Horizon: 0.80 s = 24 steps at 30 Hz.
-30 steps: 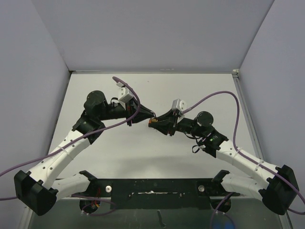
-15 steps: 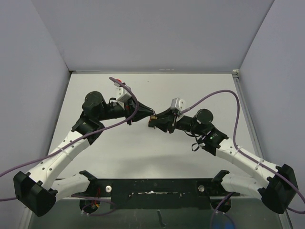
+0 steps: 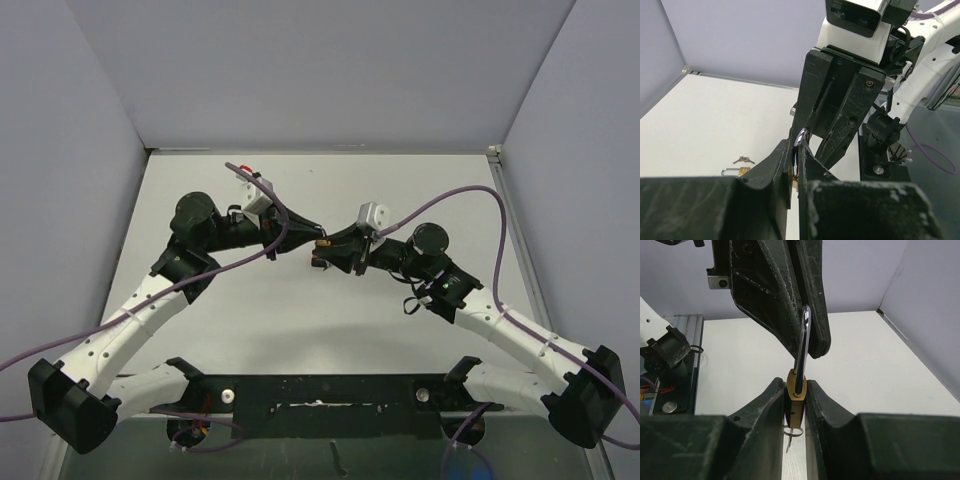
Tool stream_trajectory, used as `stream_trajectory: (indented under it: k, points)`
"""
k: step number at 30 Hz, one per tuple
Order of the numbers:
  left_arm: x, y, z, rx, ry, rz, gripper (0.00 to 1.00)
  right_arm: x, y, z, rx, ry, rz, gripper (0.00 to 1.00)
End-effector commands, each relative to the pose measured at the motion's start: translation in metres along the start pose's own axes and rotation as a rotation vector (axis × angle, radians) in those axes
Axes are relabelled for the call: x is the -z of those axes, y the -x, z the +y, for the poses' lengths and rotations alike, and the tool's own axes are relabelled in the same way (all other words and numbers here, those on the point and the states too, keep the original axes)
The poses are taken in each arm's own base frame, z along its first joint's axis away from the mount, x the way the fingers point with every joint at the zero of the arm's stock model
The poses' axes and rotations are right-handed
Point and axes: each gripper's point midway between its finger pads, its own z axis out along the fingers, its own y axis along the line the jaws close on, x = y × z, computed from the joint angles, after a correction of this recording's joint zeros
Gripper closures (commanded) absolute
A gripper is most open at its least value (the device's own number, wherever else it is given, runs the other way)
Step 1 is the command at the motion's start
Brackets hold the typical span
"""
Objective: Lock with the key
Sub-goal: Lock the lock.
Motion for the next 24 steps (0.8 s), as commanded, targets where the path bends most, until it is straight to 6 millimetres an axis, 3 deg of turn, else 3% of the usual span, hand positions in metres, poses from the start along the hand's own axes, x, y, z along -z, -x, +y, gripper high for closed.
stream_trajectory:
  k: [1,12,24]
  points:
    - [-0.007,-0.045,-0.019,0.161,-0.088,0.117,1.0,0.008,0.13,-0.001,0.273,-0.025,-0.365,1.0]
    - [-0.008,-0.044,-0.026,0.185,-0.137,0.09,1.0,0.023,0.168,0.006,0.351,-0.035,-0.52,1.0]
    - [-0.01,-0.059,-0.021,0.236,-0.126,0.117,1.0,0.04,0.223,0.026,0.484,0.021,-0.621,1.0]
